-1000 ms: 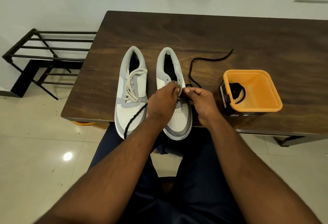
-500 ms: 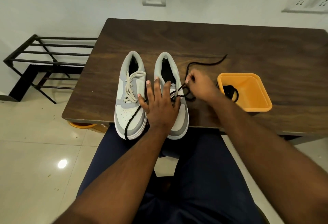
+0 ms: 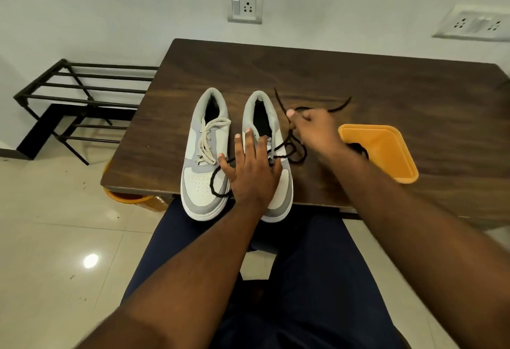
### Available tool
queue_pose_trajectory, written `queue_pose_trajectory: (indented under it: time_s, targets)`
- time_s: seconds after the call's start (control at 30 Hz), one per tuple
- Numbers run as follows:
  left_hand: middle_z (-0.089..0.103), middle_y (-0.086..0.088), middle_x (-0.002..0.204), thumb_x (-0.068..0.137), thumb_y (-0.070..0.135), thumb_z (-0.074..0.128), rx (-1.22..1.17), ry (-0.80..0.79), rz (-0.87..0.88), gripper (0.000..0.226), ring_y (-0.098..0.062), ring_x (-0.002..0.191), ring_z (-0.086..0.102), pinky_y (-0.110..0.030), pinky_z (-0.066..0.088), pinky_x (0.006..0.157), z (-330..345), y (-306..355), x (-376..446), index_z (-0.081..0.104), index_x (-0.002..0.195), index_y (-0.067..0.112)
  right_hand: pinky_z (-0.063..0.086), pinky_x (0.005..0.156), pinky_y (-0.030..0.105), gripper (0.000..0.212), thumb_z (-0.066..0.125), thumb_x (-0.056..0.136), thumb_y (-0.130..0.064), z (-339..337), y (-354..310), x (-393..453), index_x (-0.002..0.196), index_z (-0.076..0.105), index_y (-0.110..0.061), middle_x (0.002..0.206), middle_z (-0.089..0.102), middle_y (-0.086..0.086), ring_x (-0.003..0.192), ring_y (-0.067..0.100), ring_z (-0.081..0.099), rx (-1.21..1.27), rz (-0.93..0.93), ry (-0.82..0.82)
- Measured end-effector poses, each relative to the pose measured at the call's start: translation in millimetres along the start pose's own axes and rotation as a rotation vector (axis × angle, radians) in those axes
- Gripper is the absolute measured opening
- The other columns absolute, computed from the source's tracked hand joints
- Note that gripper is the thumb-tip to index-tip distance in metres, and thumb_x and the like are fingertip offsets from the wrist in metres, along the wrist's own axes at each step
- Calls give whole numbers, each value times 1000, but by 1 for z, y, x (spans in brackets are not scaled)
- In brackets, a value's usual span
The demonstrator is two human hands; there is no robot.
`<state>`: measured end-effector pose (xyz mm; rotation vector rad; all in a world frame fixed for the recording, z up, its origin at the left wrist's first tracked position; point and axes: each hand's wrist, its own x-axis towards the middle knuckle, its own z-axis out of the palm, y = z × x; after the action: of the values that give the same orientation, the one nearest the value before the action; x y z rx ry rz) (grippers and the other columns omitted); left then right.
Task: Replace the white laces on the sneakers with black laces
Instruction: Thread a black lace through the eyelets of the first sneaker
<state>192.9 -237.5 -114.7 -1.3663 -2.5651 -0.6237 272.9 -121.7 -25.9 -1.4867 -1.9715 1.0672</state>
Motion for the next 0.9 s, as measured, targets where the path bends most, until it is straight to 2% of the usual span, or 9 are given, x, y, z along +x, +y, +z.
queue_pose_trajectory:
  time_s: [0.07, 0.17, 0.23, 0.3, 0.37, 0.47, 0.6, 0.73, 0.9]
  targets:
    - [36, -5, 156, 89, 55, 50, 20, 21, 12, 58, -25, 145, 30, -63, 18, 107, 1, 0, 0, 45, 140, 26, 42, 59, 35, 49, 59, 93, -41, 22, 16, -18, 71, 64, 1, 60, 55, 11, 55, 22, 49, 106, 81, -76]
    - [38, -5, 155, 91, 55, 39, 36, 42, 19, 56, -25, 144, 32, -63, 21, 106, 4, -2, 0, 46, 139, 27, 42, 56, 35, 40, 68, 87, -32, 40, 25, -33, 57, 61, -7, 51, 52, 6, 49, 20, 46, 234, 171, -93]
    - [38, -5, 155, 91, 56, 33, 37, 40, 21, 58, -25, 144, 32, -63, 22, 106, 5, -2, 0, 45, 139, 27, 45, 53, 29, 30, 72, 85, -24, 42, 22, -36, 64, 65, -4, 54, 57, 9, 48, 19, 50, 330, 243, -76]
    - [36, -5, 155, 91, 55, 36, 34, 30, 20, 57, -25, 145, 31, -63, 21, 106, 5, -2, 0, 44, 140, 27, 42, 42, 19, 20, 70, 87, -12, 43, 15, -36, 70, 65, -2, 57, 59, 9, 42, 14, 53, 464, 337, -86]
    - [36, -5, 156, 91, 54, 44, 20, 22, 16, 56, -25, 145, 30, -63, 20, 106, 5, -2, 0, 44, 140, 26, 41, 37, 15, 14, 65, 88, -2, 41, 7, -34, 75, 63, -4, 64, 61, 9, 49, 15, 56, 544, 398, -107]
    - [36, -5, 156, 90, 55, 48, 12, 23, 8, 57, -24, 146, 29, -64, 19, 106, 4, -2, 0, 44, 140, 26, 36, 35, 11, 18, 57, 90, 4, 33, -5, -24, 76, 63, -7, 67, 58, 7, 55, 14, 51, 490, 362, -89]
    - [39, -4, 154, 89, 55, 48, -20, 29, -2, 57, -25, 145, 30, -64, 17, 108, 2, 0, -1, 45, 139, 28, 33, 50, 21, 32, 44, 93, 1, -11, -39, 16, 72, 56, -20, 71, 53, -2, 59, 8, 43, 553, 238, 143]
    - [42, -3, 152, 88, 54, 52, -31, 54, -4, 56, -24, 143, 35, -62, 18, 107, 3, 0, -2, 47, 137, 27, 26, 45, 19, 22, 51, 93, -10, -81, -81, 61, 73, 53, -19, 64, 46, -1, 48, 11, 39, 686, 168, 355]
    - [40, -2, 153, 87, 51, 55, -80, 32, -20, 58, -23, 143, 34, -61, 19, 107, 3, 0, -3, 46, 139, 28, 32, 44, 17, 15, 58, 95, -26, -79, -74, 57, 81, 59, -22, 75, 56, -3, 50, 9, 46, 462, 106, 116]
